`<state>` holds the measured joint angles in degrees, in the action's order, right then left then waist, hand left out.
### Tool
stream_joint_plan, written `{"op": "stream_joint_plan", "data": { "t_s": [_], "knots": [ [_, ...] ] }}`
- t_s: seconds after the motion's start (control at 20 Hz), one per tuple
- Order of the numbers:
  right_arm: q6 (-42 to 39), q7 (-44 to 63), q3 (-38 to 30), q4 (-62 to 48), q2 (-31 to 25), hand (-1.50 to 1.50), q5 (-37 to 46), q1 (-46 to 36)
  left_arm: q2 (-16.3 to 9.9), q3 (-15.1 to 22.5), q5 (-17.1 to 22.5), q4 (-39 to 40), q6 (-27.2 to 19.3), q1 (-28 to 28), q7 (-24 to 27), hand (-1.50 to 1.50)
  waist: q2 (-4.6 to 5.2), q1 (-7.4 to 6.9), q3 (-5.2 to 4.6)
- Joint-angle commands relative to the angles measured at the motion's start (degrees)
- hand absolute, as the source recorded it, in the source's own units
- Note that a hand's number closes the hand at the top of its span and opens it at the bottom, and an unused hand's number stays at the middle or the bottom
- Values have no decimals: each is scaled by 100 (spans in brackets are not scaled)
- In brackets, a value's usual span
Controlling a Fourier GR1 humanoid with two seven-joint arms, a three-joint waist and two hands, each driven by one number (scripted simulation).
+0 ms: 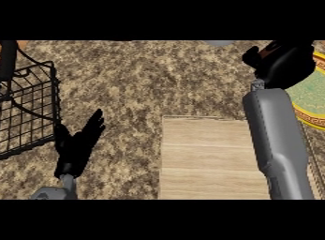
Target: Pick the sweet potato from the tray and place it in the plate
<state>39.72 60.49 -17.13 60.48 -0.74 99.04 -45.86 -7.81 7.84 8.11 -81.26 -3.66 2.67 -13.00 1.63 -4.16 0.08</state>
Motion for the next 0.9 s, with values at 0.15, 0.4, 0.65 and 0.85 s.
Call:
{"op": "stream_joint_plan", "data": {
  "t_s": [0.15,0.4,0.65,0.85],
  "knots": [
    [1505,689,-979,-1043,-478,150,629,-146,44,-12,-67,41,-69,-29,59,0,-24,125,-1],
    [2447,303,-1563,-1621,-994,150,316,152,14,-90,31,-24,-2,-135,67,0,-48,165,8],
    [2800,-284,-1797,-2591,-1697,150,-305,-35,-5,-64,40,-275,2,-231,-138,0,-83,197,8],
    [3428,-875,-1864,-3028,-1974,150,-979,133,36,-93,-99,77,-28,-385,307,0,-82,218,11]
  ]
}}
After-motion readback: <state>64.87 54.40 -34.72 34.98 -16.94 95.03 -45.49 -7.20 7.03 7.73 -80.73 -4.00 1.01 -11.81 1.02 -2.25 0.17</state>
